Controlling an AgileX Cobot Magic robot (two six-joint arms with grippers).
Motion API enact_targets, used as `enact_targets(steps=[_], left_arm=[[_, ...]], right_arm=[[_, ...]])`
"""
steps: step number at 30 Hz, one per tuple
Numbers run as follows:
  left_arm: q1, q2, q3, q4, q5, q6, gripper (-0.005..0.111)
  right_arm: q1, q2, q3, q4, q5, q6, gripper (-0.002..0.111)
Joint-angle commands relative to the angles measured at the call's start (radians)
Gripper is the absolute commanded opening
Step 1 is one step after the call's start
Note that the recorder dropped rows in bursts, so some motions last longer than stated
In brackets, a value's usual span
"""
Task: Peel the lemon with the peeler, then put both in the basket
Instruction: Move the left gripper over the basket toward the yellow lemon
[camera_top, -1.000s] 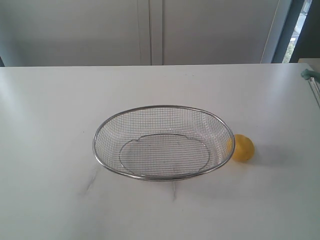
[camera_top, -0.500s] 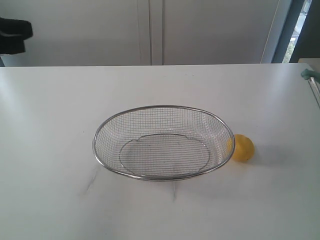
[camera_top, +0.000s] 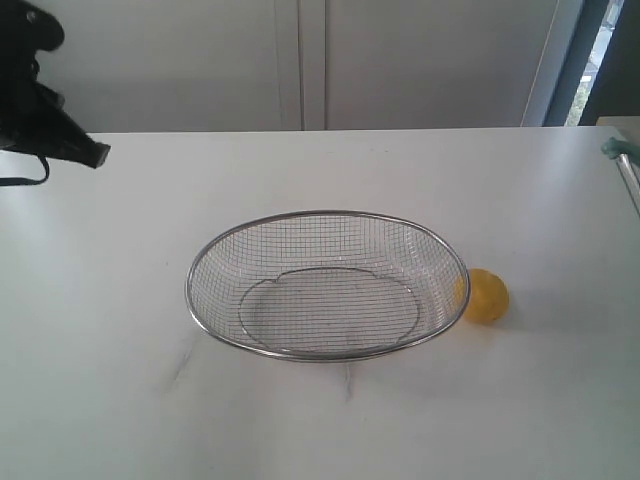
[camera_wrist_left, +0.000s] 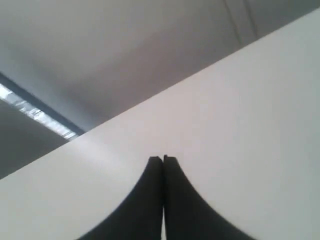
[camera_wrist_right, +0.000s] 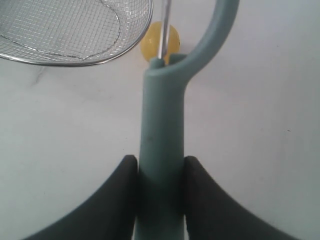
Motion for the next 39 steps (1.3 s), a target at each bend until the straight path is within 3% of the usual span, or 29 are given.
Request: enact_targets(steps=[1, 4, 8, 11, 14, 22, 29, 39], left_arm=[[-0.006, 0.058, -0.039, -0.408, 0.27, 0.559, 0.0], [-0.004, 0.114, -0.106, -0.753, 0.485, 1.07, 0.0], [-0.009, 0.15, -0.181, -0.946, 0.595, 1.339, 0.0], [-0.036, 0.152, -0.243, -1.073, 0.553, 1.371, 0.0], [-0.105, 0.177, -0.326, -1.164, 0.565, 1.437, 0.0], [-0.309, 0.337, -0.561, -1.178, 0.733, 1.55, 0.0], [-0.468, 0.483, -0.77, -1.246, 0.753, 1.628, 0.0], [-0.654, 0.624, -1.019, -1.362, 0.743, 1.745, 0.0]], right_arm=[[-0.004, -0.006, 0.004, -0.015, -0.015, 0.005, 0.0], [-0.004, -0.006, 0.004, -0.015, -0.015, 0.005, 0.0], [-0.004, -0.006, 0.004, -0.015, -0.015, 0.005, 0.0], [-0.004, -0.006, 0.004, -0.015, -0.015, 0.005, 0.0], [-0.004, -0.006, 0.004, -0.015, -0.015, 0.005, 0.0], [-0.004, -0.006, 0.004, -0.015, -0.015, 0.005, 0.0], [-0.004, -0.006, 0.004, -0.015, -0.015, 0.007, 0.0], [-0.004, -0.038, 0.004, -0.22, 0.102, 0.27, 0.0]])
